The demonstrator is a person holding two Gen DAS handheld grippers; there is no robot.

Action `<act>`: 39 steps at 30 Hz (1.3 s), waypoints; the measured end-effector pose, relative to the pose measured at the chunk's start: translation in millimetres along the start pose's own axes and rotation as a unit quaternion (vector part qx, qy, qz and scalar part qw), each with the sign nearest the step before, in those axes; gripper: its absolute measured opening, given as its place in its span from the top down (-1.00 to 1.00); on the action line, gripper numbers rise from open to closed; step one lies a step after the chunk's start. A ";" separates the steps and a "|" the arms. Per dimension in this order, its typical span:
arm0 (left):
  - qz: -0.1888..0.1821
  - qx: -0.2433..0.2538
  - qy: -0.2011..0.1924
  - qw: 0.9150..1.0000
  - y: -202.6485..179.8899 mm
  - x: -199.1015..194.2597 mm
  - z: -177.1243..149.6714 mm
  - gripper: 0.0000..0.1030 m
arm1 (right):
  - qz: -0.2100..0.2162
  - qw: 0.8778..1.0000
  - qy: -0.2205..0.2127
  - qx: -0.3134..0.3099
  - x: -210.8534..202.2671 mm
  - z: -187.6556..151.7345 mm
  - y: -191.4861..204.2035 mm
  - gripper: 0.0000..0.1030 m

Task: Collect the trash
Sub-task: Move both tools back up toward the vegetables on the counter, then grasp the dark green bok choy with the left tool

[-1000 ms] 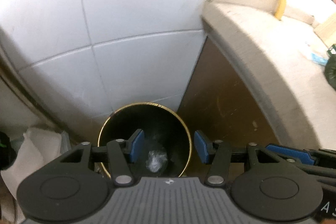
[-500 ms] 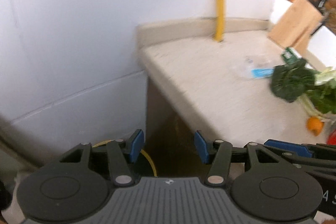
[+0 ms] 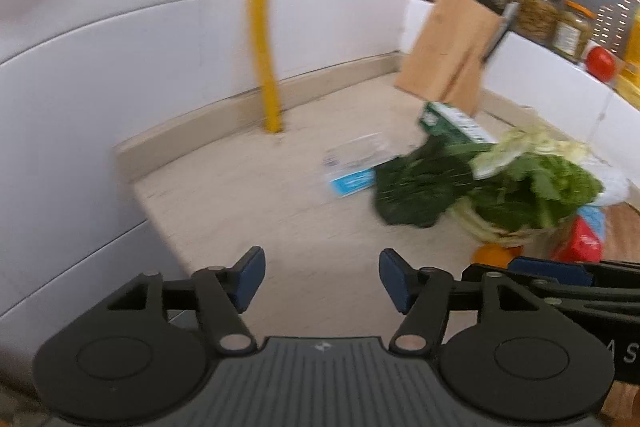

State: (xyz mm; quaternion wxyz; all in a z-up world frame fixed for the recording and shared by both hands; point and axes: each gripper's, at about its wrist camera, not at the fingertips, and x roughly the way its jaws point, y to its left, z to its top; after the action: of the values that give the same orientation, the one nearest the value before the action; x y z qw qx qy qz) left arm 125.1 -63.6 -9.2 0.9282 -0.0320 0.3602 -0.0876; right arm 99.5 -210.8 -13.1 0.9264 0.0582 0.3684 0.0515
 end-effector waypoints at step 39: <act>-0.038 0.142 -0.027 0.989 -85.4 114.7 31.8 0.02 | -0.101 0.993 -0.060 0.009 -8.6 41.8 -125.0 -0.56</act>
State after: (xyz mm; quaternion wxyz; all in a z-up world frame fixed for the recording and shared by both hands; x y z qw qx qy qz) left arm 217.9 -168.9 -51.3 0.9288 0.0837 0.3172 -0.1723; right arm 128.6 -338.4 4.6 0.9467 0.0322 0.3166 -0.0493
